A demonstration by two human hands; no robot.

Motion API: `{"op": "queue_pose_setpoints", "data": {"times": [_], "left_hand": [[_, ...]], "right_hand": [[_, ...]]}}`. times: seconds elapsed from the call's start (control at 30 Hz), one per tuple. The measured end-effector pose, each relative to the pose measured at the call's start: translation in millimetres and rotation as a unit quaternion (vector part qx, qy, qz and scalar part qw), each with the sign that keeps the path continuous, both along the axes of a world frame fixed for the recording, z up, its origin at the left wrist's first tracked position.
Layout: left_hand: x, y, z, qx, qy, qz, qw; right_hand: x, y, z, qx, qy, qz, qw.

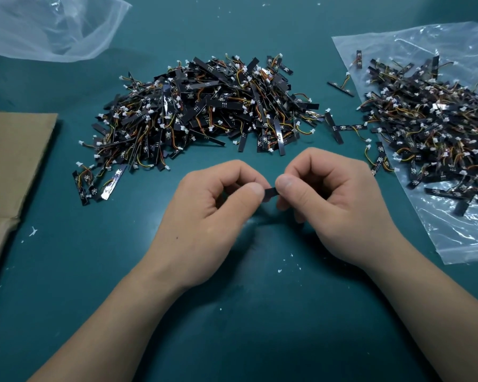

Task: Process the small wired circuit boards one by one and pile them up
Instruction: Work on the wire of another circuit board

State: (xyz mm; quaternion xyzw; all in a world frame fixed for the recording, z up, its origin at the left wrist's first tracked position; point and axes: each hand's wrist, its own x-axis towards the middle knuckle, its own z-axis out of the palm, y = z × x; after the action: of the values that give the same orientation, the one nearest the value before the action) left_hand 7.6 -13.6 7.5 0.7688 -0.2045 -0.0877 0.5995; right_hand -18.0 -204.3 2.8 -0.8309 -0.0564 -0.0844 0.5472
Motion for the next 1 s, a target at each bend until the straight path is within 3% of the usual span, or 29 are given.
{"op": "queue_pose_setpoints", "data": {"times": [0.2,1.0], "left_hand": [[-0.3,-3.6,-1.7,0.077,-0.02,0.006,0.997],[0.0,-5.2,-2.6,0.051,-0.029,0.056,0.997]], "right_hand": [[0.2,0.3,0.6,0.02,-0.017,0.004,1.0],[-0.1,3.0,1.0,-0.032,0.005,-0.01,0.999]]}}
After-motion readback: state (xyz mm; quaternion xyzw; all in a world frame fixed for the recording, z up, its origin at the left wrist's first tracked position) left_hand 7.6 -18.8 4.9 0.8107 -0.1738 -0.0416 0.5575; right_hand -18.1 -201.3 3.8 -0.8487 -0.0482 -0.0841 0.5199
